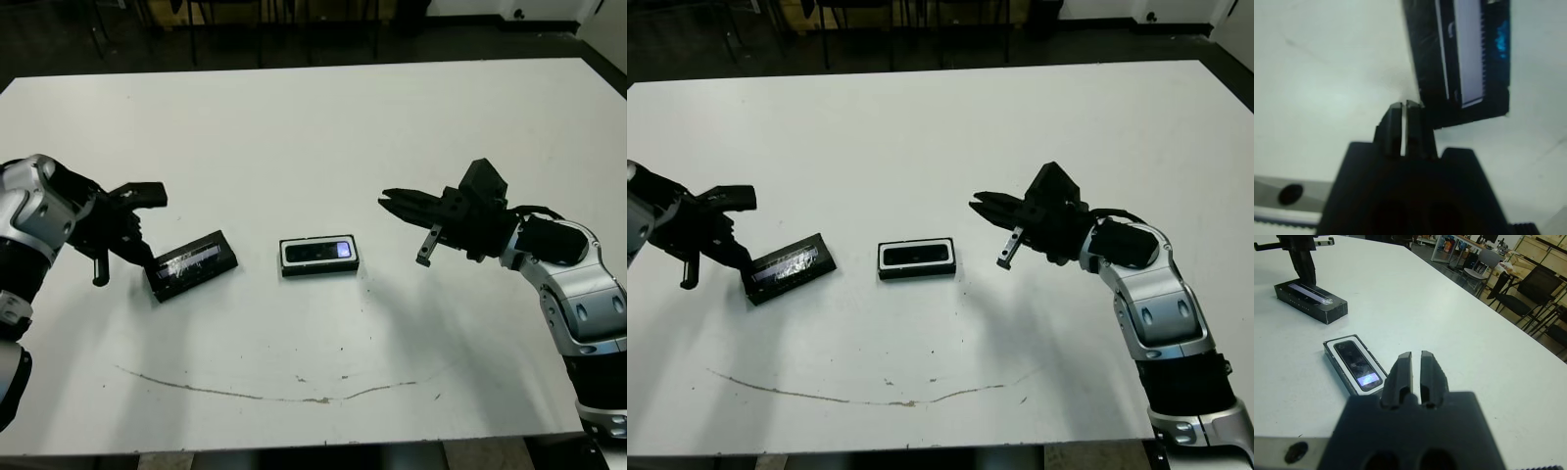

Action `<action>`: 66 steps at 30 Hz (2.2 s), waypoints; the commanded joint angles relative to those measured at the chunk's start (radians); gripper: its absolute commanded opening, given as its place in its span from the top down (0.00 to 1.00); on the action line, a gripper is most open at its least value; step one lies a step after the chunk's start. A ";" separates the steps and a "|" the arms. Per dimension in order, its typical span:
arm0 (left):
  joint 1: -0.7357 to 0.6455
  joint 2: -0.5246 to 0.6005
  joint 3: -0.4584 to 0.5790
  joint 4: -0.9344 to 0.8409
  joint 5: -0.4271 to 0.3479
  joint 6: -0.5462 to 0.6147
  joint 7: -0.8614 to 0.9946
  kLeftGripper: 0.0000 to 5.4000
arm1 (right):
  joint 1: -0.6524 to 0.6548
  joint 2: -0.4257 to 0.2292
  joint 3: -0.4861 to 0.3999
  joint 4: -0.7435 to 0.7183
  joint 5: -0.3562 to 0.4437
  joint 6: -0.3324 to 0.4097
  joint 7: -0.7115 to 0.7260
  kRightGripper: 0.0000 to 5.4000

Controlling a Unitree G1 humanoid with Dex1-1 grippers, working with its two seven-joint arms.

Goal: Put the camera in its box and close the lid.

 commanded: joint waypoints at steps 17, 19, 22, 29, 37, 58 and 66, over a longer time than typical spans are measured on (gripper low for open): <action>0.089 0.010 -0.044 -0.014 -0.037 -0.095 -0.019 1.00 | 0.014 0.002 0.007 0.024 0.002 -0.024 -0.004 1.00; 0.090 0.015 -0.041 0.002 -0.039 -0.107 -0.017 1.00 | 0.015 0.000 0.007 0.018 0.001 -0.013 -0.007 1.00; 0.092 0.023 -0.041 0.008 -0.033 -0.100 -0.002 1.00 | 0.017 0.001 0.008 0.015 0.001 -0.006 -0.012 1.00; 0.202 0.084 0.082 -0.158 -0.058 -0.081 0.229 1.00 | 0.029 -0.005 0.010 -0.010 -0.007 -0.005 -0.023 1.00; 0.456 0.123 0.436 -0.550 -0.251 -0.042 0.450 1.00 | 0.051 -0.038 0.005 -0.057 -0.017 0.015 -0.028 1.00; 0.719 -0.131 0.634 -1.035 -0.551 0.235 0.888 0.58 | 0.069 -0.064 -0.010 -0.070 -0.025 0.007 -0.042 1.00; 0.733 -0.095 0.576 -0.963 -0.545 0.157 0.836 0.31 | 0.062 -0.066 -0.014 -0.060 -0.020 0.006 -0.039 1.00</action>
